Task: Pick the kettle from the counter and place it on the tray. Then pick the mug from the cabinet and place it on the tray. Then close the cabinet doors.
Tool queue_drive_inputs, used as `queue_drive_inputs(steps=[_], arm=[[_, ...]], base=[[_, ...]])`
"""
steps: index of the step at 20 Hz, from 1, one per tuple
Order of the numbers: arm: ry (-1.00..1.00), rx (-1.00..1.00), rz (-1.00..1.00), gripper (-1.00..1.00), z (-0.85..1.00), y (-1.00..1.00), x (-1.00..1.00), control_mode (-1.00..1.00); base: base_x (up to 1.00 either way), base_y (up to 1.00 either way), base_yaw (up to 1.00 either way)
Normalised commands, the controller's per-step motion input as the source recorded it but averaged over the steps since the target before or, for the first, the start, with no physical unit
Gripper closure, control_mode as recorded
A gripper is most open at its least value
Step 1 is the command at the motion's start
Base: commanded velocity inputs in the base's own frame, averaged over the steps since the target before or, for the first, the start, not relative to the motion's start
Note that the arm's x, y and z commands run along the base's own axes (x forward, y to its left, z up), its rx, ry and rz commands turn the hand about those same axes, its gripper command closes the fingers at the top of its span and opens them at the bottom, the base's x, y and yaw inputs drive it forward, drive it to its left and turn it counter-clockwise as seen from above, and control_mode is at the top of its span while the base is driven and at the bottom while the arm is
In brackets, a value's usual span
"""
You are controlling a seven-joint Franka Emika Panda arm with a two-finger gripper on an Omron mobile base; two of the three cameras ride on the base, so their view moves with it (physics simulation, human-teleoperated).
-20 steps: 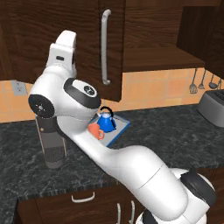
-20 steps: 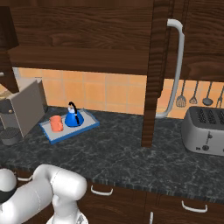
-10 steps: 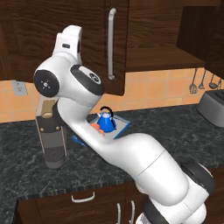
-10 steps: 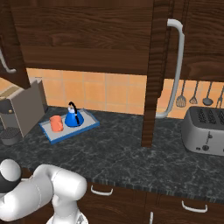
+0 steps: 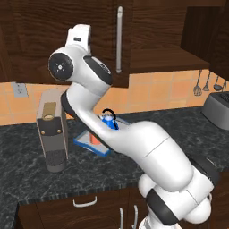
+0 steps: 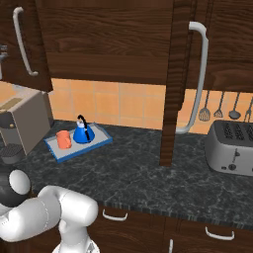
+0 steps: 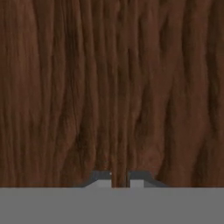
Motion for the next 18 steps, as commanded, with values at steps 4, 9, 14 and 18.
queue_drive_inputs(steps=[4,9,14,18], arm=[[0.01,0.0,0.06,1.0,-0.5,-0.91,1.0,-1.0],[0.0,0.0,0.12,1.0,-0.53,-0.82,1.0,-1.0],[-0.05,0.01,0.2,1.0,-0.45,-0.52,1.0,-1.0],[-0.01,0.04,0.18,1.0,-0.16,-0.11,1.0,-1.0]], base=[[0.0,0.0,0.0],[0.0,0.0,0.0],[0.0,0.0,0.0],[0.0,0.0,0.0]])
